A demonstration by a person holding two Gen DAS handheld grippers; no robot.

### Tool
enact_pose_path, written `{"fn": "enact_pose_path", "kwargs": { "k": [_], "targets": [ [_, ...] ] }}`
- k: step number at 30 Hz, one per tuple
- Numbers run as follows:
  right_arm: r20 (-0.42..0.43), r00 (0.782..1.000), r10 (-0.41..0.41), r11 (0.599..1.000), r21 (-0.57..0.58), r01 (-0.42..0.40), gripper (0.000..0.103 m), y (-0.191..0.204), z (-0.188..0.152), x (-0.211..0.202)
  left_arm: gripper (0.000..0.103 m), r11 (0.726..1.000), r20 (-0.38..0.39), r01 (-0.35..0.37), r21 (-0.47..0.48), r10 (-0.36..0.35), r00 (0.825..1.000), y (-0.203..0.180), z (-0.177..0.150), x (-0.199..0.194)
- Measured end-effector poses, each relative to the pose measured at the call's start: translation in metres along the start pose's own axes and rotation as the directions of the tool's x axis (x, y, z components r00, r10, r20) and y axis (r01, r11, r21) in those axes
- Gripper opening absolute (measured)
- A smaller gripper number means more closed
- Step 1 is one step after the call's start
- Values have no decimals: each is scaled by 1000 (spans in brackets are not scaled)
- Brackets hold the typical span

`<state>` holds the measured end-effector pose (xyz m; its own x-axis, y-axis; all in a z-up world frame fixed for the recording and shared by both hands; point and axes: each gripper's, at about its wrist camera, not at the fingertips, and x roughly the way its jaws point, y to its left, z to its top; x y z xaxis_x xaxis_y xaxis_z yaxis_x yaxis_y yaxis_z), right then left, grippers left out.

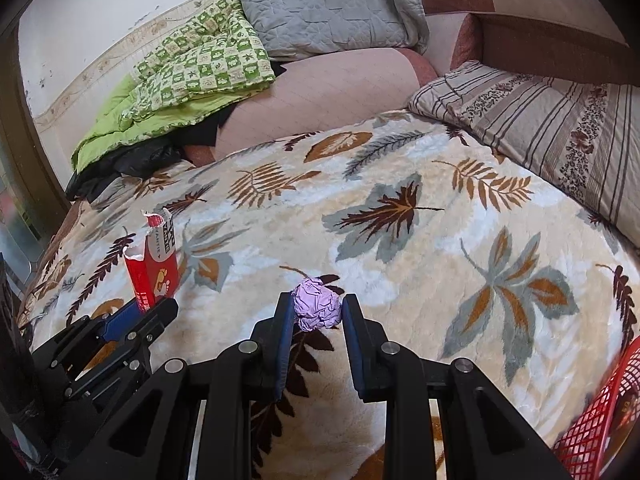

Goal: Collect trash

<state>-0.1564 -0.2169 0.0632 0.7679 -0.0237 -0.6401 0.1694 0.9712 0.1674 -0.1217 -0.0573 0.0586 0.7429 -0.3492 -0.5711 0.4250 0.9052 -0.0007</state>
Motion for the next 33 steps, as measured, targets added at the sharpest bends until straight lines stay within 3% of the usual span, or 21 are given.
{"fn": "enact_pose_path", "kwargs": {
  "k": [33],
  "targets": [
    [-5, 1000, -10, 1000, -23, 10, 26, 6, -1, 3, 21, 1000, 8, 15, 28, -15, 1000, -1, 1, 2]
  ]
}}
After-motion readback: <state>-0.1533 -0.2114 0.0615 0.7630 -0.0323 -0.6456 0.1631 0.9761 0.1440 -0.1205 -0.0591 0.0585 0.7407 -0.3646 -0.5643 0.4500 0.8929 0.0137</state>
